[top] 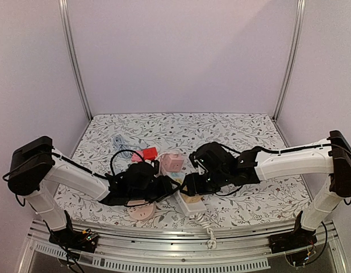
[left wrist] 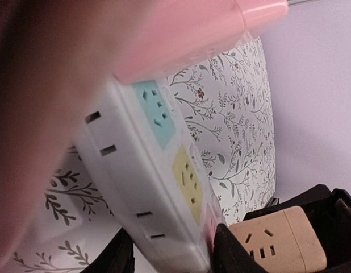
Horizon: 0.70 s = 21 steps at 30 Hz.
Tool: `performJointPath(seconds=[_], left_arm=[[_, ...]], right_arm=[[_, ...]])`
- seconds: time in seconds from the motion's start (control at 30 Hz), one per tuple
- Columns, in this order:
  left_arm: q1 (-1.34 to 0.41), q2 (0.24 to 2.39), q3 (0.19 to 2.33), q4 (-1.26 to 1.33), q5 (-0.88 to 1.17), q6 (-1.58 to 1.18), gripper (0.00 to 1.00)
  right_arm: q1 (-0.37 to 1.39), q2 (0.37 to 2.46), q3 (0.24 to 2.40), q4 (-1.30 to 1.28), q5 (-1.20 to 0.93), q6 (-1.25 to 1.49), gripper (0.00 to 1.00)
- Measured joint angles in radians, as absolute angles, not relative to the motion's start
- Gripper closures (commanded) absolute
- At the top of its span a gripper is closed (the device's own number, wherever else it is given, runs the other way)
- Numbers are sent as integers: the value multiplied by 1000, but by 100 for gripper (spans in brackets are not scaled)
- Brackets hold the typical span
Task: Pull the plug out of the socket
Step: Remove the plug from the socket.
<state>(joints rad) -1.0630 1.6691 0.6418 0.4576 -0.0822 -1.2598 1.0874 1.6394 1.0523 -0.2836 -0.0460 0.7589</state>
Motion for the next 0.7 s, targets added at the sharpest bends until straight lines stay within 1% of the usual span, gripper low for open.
performJointPath(seconds=[0.2,0.53,0.7], left_arm=[[-1061,1669,642,450,-83,-1272,60],[-1065,1662,656,424,-96,-1246,62],[-1069,1650,656,402,-109,-1233,62]], right_arm=[[1085,1643,1052,-284,-61,763,88],[1049,1644,1049,-284,-142,759,89],[1053,1654,1051,-278,-143,760,89]])
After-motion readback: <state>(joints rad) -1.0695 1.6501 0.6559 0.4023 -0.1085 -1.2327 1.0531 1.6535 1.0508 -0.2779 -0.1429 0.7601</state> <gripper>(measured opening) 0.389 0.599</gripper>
